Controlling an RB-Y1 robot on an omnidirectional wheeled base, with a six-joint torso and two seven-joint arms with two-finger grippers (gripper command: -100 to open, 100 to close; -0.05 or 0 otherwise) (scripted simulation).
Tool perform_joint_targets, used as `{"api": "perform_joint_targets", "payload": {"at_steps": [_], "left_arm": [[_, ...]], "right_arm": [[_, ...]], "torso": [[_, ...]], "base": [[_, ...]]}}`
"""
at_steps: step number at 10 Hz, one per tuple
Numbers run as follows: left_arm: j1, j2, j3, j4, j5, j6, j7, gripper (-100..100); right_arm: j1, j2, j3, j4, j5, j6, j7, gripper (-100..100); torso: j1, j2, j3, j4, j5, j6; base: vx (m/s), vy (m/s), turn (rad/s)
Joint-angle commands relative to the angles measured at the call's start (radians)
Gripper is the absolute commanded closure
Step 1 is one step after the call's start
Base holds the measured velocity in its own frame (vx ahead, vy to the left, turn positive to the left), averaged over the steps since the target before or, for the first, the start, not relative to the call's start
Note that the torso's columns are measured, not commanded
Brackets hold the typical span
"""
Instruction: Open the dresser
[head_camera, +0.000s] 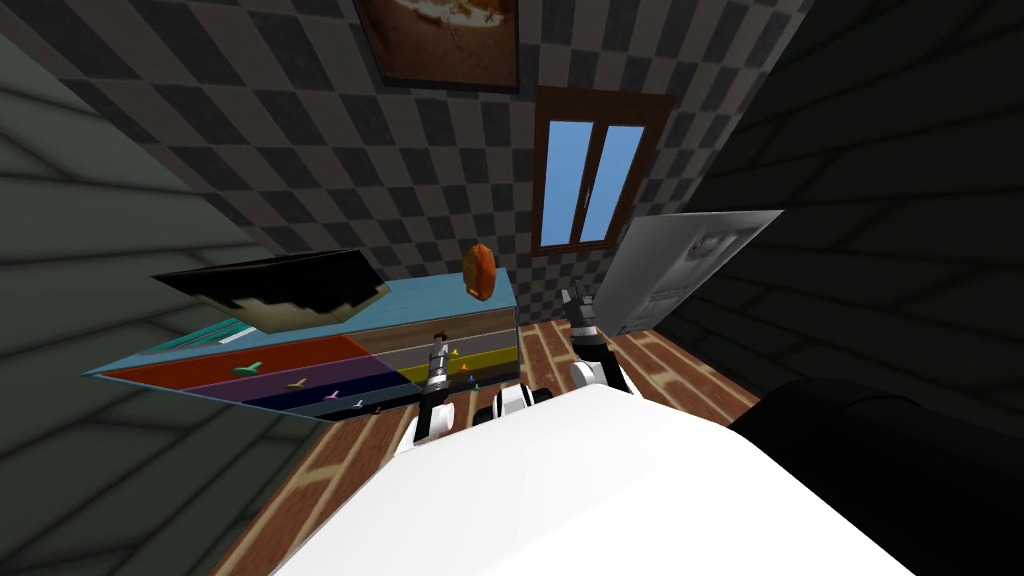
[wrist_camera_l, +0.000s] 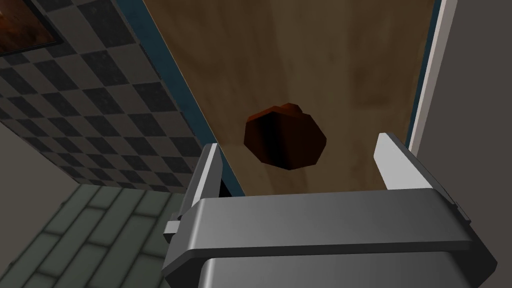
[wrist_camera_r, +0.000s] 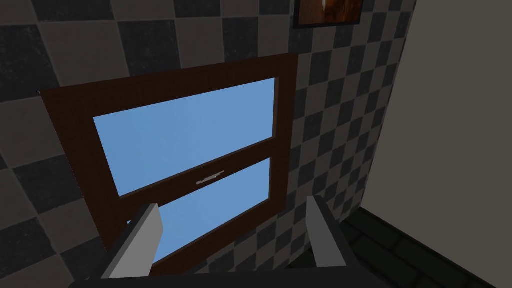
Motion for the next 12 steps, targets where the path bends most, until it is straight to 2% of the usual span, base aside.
{"api": "perform_joint_targets", "payload": {"at_steps": [1,8,9,10,12], "left_arm": [[-0.029,0.009,0.003,-0.009,0.029,0.057,0.015,-100],[-0.086,0.056,0.01,-0.032,0.091,0.189,0.049,-100],[-0.08,0.051,0.009,-0.035,0.086,0.179,0.045,-100],[-0.1,0.06,0.016,-0.046,0.09,0.215,0.047,-100],[-0.101,0.061,0.017,-0.054,0.09,0.221,0.046,-100]], "right_arm": [[0.0,0.0,0.0,0.0,0.0,0.0,0.0,0],[0.0,0.0,0.0,0.0,0.0,0.0,0.0,0],[0.0,0.0,0.0,0.0,0.0,0.0,0.0,0],[0.0,0.0,0.0,0.0,0.0,0.0,0.0,0],[0.0,0.0,0.0,0.0,0.0,0.0,0.0,0]], "torso": [[0.001,0.0,0.0,0.0,0.0,0.0],[0.0,0.0,0.0,0.0,0.0,0.0],[-0.001,0.0,0.0,0.0,0.0,0.0],[0.001,-0.001,-0.001,0.0,0.0,0.0],[0.0,-0.004,-0.003,-0.001,0.0,0.0]], "base": [[-0.05,-0.067,0.05],[-0.037,-0.062,0.04],[-0.019,-0.029,0.006],[0.033,-0.016,0.001],[0.048,-0.008,0.001]]}}
